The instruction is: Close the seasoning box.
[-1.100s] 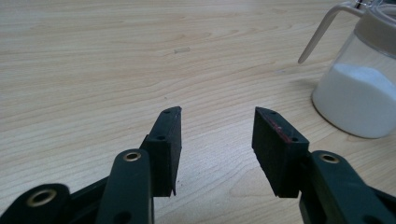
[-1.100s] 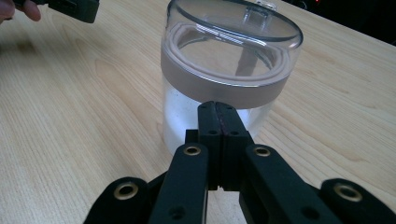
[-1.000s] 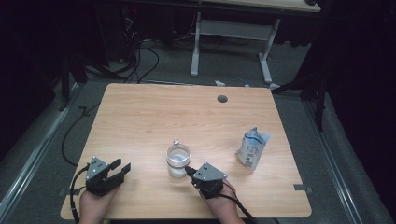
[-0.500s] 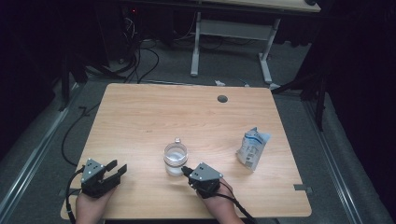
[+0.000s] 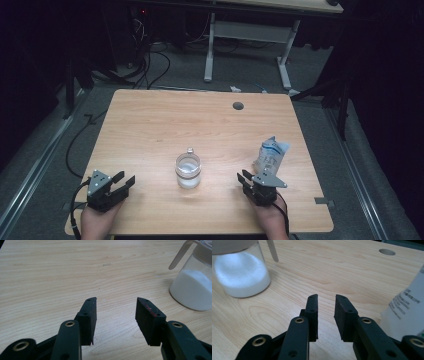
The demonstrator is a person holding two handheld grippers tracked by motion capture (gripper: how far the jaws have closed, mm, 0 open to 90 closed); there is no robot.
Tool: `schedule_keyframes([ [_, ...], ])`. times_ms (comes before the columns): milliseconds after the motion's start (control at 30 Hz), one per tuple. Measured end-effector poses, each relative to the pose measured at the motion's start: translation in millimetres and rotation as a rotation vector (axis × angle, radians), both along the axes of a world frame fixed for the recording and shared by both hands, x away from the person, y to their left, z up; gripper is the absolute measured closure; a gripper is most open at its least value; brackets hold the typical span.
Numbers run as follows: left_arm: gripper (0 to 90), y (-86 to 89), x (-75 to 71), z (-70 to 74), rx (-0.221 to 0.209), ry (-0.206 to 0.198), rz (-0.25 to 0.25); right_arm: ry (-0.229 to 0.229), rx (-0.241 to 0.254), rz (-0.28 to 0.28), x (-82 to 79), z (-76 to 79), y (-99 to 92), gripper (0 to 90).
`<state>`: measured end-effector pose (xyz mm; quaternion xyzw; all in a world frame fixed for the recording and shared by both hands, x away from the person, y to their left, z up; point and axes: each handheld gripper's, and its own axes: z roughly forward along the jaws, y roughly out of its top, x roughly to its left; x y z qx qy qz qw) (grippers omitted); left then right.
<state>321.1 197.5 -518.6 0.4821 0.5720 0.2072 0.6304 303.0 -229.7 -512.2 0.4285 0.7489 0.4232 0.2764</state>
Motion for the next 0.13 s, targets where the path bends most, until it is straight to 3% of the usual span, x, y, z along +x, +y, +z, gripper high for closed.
schedule_keyframes([
  [133, 51.2, -2.6, 1.0, 1.5, 0.005, -0.002, -0.014, -0.003, -0.012, -0.013, -1.3, -0.4, -2.1, 72.5],
])
